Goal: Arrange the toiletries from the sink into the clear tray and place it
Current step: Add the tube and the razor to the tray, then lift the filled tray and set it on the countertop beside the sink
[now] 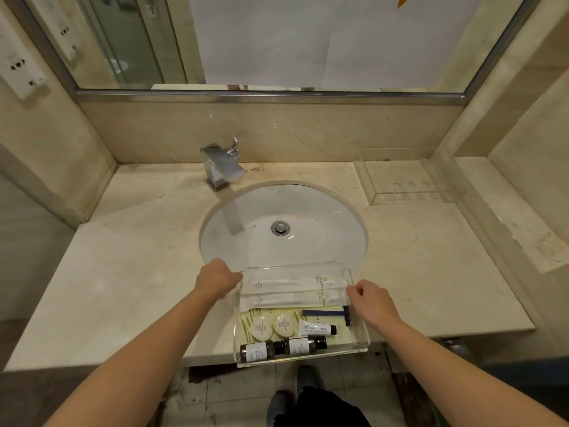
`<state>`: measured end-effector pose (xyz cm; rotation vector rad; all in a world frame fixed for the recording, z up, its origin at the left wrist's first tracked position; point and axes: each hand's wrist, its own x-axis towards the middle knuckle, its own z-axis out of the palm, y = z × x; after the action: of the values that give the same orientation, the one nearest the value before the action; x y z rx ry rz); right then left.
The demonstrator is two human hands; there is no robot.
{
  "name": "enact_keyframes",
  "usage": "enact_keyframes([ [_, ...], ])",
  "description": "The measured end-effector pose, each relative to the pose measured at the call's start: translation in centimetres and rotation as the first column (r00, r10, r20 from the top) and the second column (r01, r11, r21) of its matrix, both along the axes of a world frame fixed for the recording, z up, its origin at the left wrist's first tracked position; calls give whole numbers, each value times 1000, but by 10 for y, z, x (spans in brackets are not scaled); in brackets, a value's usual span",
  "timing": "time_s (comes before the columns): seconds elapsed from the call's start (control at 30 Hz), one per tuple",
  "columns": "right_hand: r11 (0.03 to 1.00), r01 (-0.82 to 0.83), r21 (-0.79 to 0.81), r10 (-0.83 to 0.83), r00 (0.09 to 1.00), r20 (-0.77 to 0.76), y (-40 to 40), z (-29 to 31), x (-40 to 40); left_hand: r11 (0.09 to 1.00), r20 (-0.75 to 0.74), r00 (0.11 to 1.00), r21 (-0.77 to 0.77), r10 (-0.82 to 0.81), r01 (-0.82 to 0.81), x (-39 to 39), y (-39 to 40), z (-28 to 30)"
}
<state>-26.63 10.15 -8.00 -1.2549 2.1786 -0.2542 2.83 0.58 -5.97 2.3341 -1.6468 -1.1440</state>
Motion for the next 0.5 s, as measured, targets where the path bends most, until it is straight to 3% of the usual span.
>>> enact_keyframes([
  [0.13,999,1,41,-1,1000,1,-1,-7,-2,976,-180,977,199,119,-82,-2,8,-4],
  [0.5,995,-76,68,81,993,-86,-16,-5,-2,983,-237,963,160,124,-87,-9,-1,10],
])
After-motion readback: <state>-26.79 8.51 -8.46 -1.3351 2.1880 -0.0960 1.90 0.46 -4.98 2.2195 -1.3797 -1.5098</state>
